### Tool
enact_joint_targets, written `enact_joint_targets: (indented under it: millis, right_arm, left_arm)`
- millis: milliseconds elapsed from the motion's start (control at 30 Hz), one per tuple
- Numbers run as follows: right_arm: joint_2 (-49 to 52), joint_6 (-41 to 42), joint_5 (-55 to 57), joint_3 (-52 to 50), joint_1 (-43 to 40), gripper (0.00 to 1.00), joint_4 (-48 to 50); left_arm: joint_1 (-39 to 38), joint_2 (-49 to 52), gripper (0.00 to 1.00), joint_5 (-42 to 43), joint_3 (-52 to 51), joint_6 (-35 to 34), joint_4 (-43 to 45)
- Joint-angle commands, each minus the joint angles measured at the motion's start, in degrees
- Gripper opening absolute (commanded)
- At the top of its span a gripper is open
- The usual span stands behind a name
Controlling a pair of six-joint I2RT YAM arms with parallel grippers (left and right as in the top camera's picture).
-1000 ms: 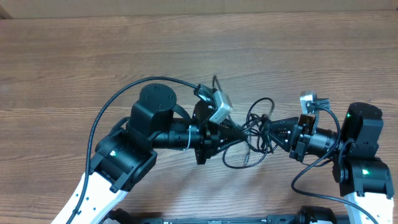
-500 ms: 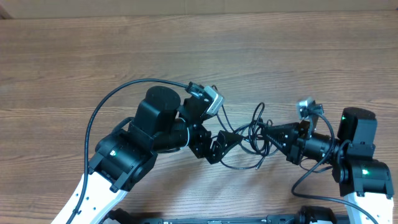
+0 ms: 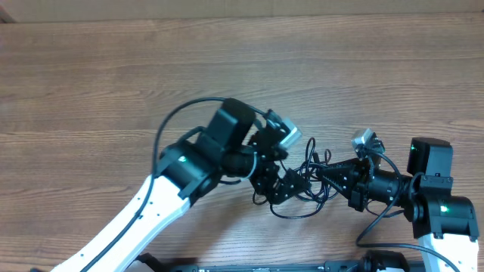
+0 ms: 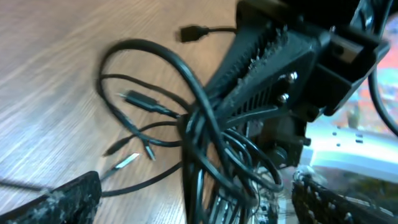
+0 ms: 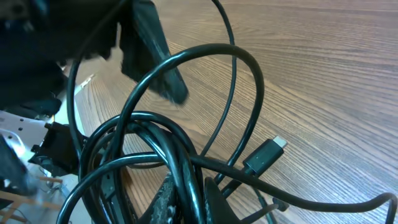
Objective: Untangle cables
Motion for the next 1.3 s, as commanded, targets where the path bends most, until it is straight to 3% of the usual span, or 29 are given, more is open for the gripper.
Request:
enact_joint_targets:
  millis: [0, 100, 200, 233, 267, 300, 333, 367, 467, 500, 633, 800, 900, 933, 1133, 1267]
  right_arm:
    - [-0.3, -1.5, -1.0, 0.0, -0.1, 0.04, 0.3]
    - [-0.3, -1.5, -1.0, 0.0, -0.1, 0.04, 0.3]
    - [-0.3, -1.5, -1.0, 0.0, -0.1, 0.04, 0.3]
    - [-0.3, -1.5, -1.0, 0.0, -0.1, 0.04, 0.3]
    - [-0.3, -1.5, -1.0, 0.0, -0.1, 0.04, 0.3]
    - [-0.3, -1.5, -1.0, 0.0, -0.1, 0.08, 0.3]
    - [-0.3, -1.5, -1.0, 0.0, -0.1, 0.25, 0.3]
    - [-0.3, -1.4, -1.0, 0.0, -0.1, 0.32, 0.3]
    - [-0.3, 0.1, -0.9, 0.0, -0.2, 0.91, 1.2]
    - [-0.3, 2.7, -0.5, 0.0, -0.2, 1.0, 2.5]
    - [-0.3, 13.4, 6.2, 0.0, -0.2, 1.0, 6.4]
    - [-0.3, 14.0, 7.4, 0.0, -0.2, 1.0, 6.3]
    - [-0.3, 14.0, 7.3, 0.0, -0.2, 0.84, 6.3]
    - [-0.3, 14.0, 7.3, 0.0, -0.2, 0.82, 6.3]
    - [-0.3, 14.0, 7.3, 0.0, -0.2, 0.84, 6.1]
    - [-0.3, 14.0, 7.3, 0.0, -0.2, 0.94, 6.3]
  left_arm:
    - [-1.7, 2.3, 0.89, 2.4, 1.0, 2.3, 1.4]
    - [-2.1, 2.9, 0.76, 2.4, 1.0, 2.3, 1.7]
    - [-2.1, 2.9, 0.42, 2.3, 1.0, 2.3, 2.3]
    - [-2.1, 2.9, 0.21, 2.3, 1.0, 2.3, 2.6]
    - [-2.0, 2.9, 0.08, 2.1, 1.0, 2.3, 2.9]
    - [-2.0, 2.9, 0.04, 2.0, 1.0, 2.3, 3.0]
    - [-2.0, 2.9, 0.04, 1.7, 1.0, 2.3, 3.3]
    - [-2.0, 2.9, 0.04, 1.6, 1.0, 2.3, 3.4]
    - [-1.8, 2.9, 0.04, -3.3, 1.0, 2.2, 2.7]
    - [-1.7, 2.9, 0.04, -6.9, 1.0, 1.3, 2.3]
    - [-1.2, 2.4, 0.04, -15.4, 1.0, -2.1, 2.4]
    - [1.5, -0.5, 0.04, -16.7, 1.0, -6.7, 5.9]
    - [3.3, -2.4, 0.04, -15.6, 1.0, -10.4, 8.9]
    - [3.9, -2.9, 0.04, -14.7, 1.0, -11.0, 9.8]
    - [6.2, -3.8, 0.04, -11.2, 1.0, -14.6, 12.5]
    - [7.1, -3.8, 0.04, -5.8, 1.0, -16.9, 14.5]
